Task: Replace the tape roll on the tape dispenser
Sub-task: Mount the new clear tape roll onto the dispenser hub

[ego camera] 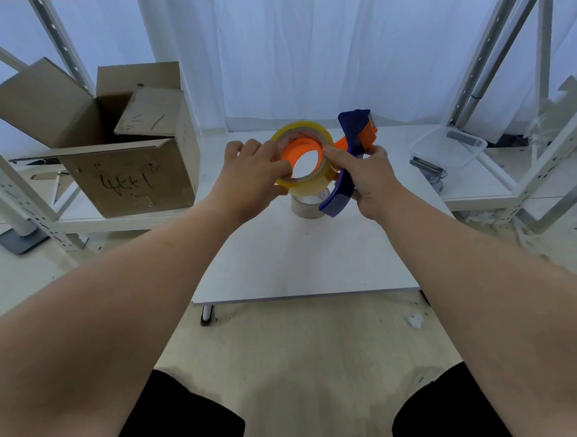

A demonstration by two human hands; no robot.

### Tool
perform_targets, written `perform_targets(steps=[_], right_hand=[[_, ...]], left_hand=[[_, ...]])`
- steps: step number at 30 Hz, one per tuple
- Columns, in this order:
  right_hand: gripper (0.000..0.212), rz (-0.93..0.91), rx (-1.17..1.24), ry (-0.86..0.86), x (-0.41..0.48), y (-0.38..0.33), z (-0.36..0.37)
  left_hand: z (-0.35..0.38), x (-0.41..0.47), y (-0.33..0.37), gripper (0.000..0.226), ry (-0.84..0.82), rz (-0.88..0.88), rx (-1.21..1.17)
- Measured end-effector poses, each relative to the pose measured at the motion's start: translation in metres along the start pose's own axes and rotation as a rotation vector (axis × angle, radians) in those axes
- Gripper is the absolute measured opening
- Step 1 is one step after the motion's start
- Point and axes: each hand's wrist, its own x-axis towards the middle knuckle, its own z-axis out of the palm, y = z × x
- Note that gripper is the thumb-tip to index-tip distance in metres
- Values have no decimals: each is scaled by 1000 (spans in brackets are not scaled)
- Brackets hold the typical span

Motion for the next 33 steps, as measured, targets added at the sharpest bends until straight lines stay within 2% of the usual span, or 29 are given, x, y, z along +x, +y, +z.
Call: perform_targets(steps=[5,11,15,18,23,25,27,29,31,33], right_hand=[[61,32,30,-13,2,-2,-2],[78,47,141,-42,3,-5,1],[69,3,142,-21,2,-8,3],[65,-52,113,19,2,-10,5],[66,-163,-81,31,-1,-6,5],[73,-253,-269,-59,-4,-5,0],[80,-278,-470,-216,-8,-6,-5],[80,-247,-570,-334,-9,-4,-10],[78,-200,-554,-383,-9,-5,-12],[78,-150,-511,-412,-8,-7,-13]], left_hand=[[-5,0,3,23,82,4,55],[-10,-1,3,23,177,-2,46],[-11,-2,3,25,227,53,65],[-12,0,7,24,206,65,57],[-7,-2,4,29,154,64,48],[-6,-1,2,37,169,24,6],[-6,3,2,51,139,-70,-128],[-8,7,4,65,24,-193,-423],[-12,6,7,65,-196,-333,-786],[-12,3,6,61,-444,-433,-1026]])
